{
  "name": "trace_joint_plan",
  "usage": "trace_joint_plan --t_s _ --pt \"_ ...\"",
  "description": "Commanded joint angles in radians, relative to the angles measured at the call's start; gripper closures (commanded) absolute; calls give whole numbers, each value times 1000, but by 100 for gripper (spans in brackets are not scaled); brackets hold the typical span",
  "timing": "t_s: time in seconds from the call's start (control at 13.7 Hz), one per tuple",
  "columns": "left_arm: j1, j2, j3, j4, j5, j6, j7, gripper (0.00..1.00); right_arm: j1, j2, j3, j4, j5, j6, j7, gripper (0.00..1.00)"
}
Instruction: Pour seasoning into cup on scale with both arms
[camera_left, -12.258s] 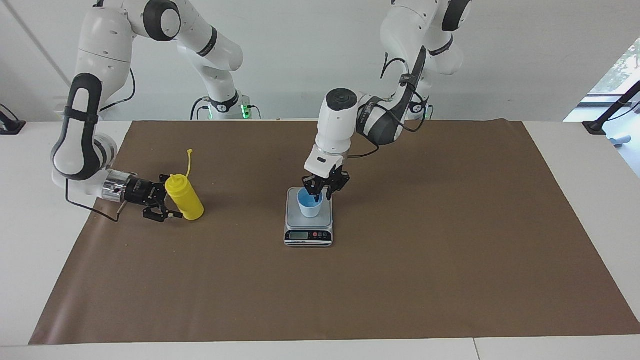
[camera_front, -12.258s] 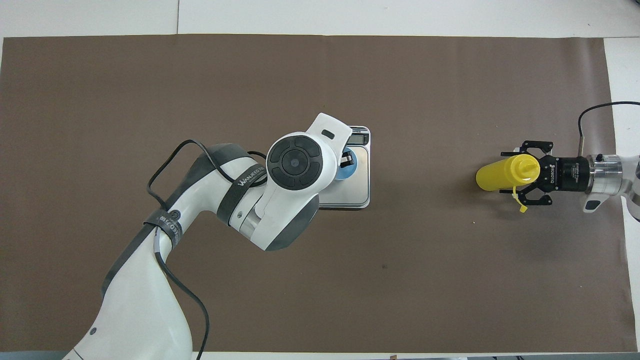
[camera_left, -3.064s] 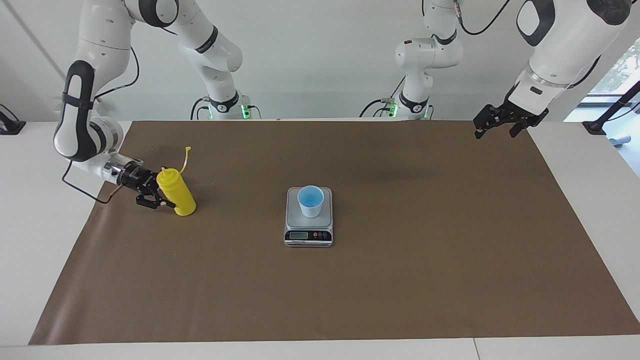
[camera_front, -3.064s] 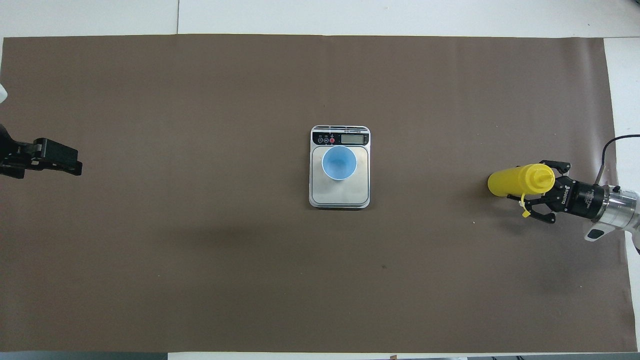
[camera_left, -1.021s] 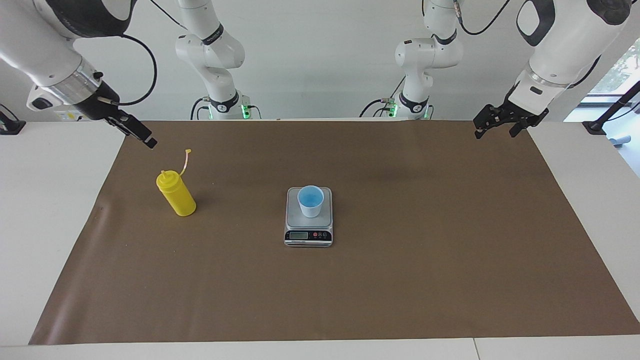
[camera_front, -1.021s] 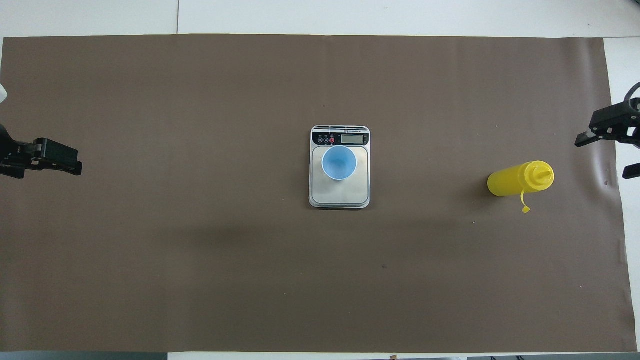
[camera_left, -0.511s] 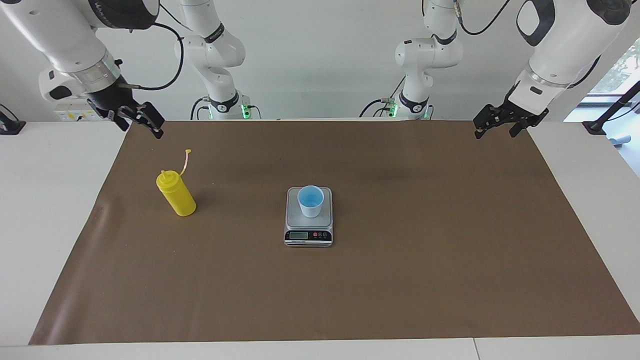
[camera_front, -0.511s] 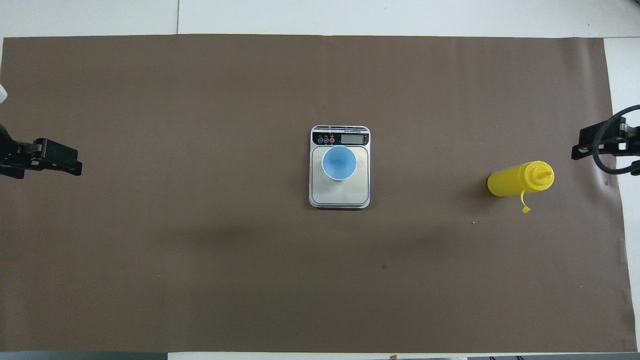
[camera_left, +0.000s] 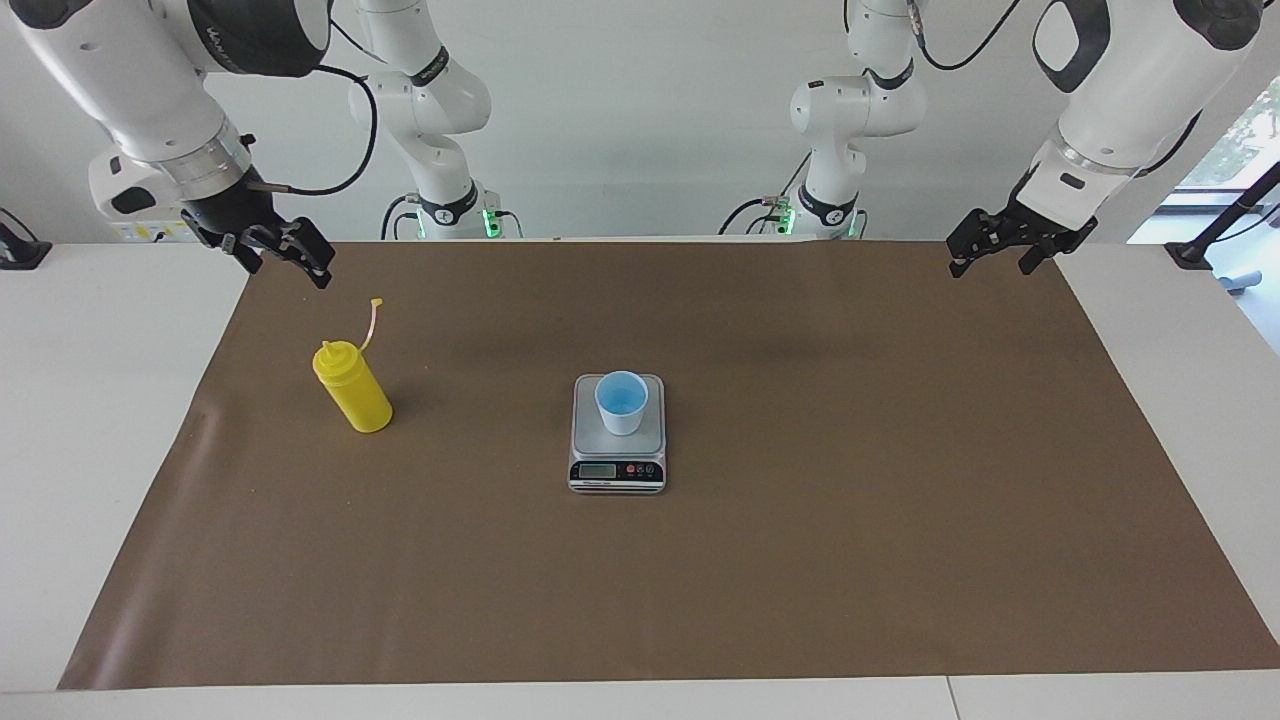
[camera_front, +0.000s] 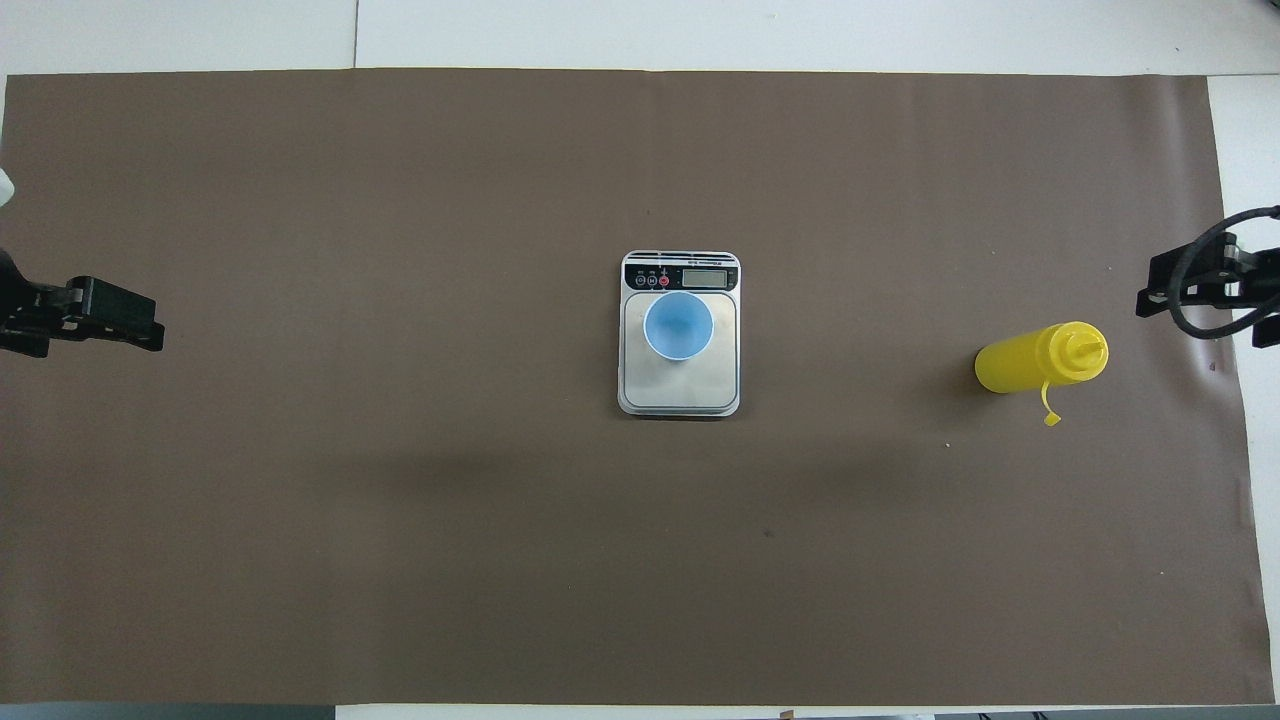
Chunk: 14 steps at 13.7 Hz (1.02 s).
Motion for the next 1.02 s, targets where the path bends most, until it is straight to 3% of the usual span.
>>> trace_joint_plan --t_s 0.0,0.95 --pt "10 -20 0 -22 -13 -6 11 0 2 0 -1 -9 -15 13 -22 0" --pt "10 -20 0 -22 -13 -6 11 0 -4 0 2 -9 -15 30 -25 0"
